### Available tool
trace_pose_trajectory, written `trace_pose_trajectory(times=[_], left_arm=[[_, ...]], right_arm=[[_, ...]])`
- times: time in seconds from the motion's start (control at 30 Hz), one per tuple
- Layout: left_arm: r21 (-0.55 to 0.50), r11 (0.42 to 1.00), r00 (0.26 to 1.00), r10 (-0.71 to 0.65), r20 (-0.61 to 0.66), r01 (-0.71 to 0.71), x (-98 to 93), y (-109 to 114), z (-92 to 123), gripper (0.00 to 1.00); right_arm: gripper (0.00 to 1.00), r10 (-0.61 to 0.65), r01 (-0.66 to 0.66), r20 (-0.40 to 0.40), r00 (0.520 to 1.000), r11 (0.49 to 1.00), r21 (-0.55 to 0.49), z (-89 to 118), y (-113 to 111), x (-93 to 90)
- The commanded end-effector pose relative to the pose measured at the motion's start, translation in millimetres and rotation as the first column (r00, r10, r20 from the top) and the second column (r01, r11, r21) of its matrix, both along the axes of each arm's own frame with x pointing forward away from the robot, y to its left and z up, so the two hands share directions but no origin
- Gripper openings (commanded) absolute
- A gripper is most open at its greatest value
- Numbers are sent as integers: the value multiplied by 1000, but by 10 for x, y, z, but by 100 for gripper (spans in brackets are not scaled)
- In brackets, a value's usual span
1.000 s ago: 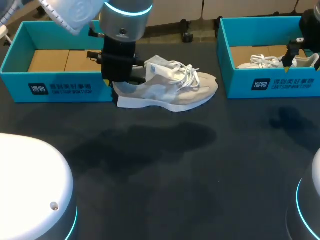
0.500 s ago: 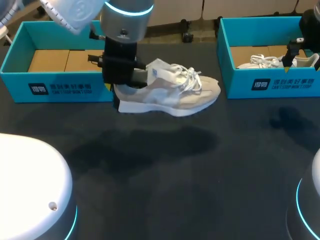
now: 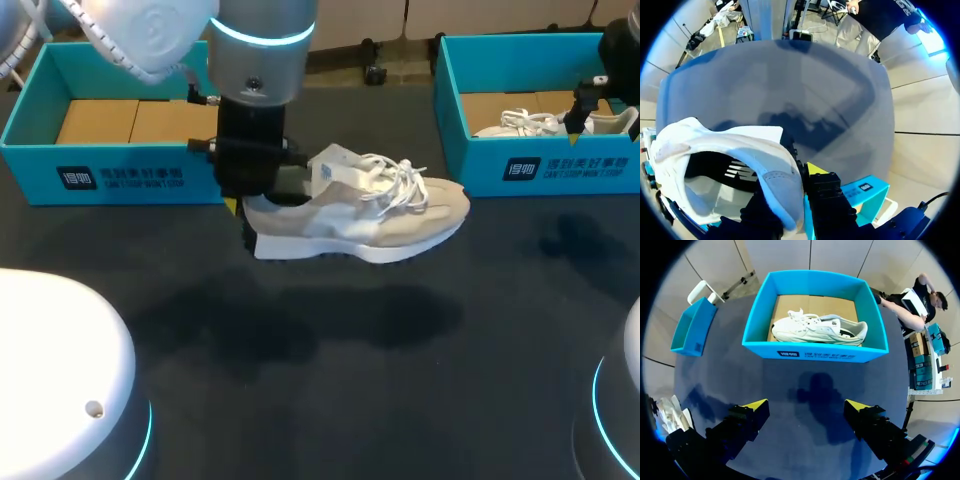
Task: Take the shoe out of the shoebox, open the shoe tongue, remove and reinsert the insole, then place the shoe into the shoebox
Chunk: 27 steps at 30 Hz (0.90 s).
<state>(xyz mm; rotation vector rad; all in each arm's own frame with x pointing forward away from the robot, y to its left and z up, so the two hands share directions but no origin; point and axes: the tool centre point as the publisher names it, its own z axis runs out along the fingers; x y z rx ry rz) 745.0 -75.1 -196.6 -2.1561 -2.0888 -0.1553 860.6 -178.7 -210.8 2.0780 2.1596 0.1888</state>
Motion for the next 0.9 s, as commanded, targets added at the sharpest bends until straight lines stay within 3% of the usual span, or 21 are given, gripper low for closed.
trace_pose_trajectory(times=[0.03, 0.63, 0.9], left_arm=[[-4, 1000, 1000, -2, 9, 2, -99, -2, -16, 0], [-4, 1000, 1000, -2, 9, 2, -99, -2, -16, 0], [-37, 999, 1000, 21, -6, -21, -152, -31, -473, 0]], right_arm=[[100, 0, 0, 2, 1000, 1000, 1, -5, -2, -6], [100, 0, 0, 2, 1000, 1000, 1, -5, -2, -6], [100, 0, 0, 2, 1000, 1000, 1, -5, -2, -6]])
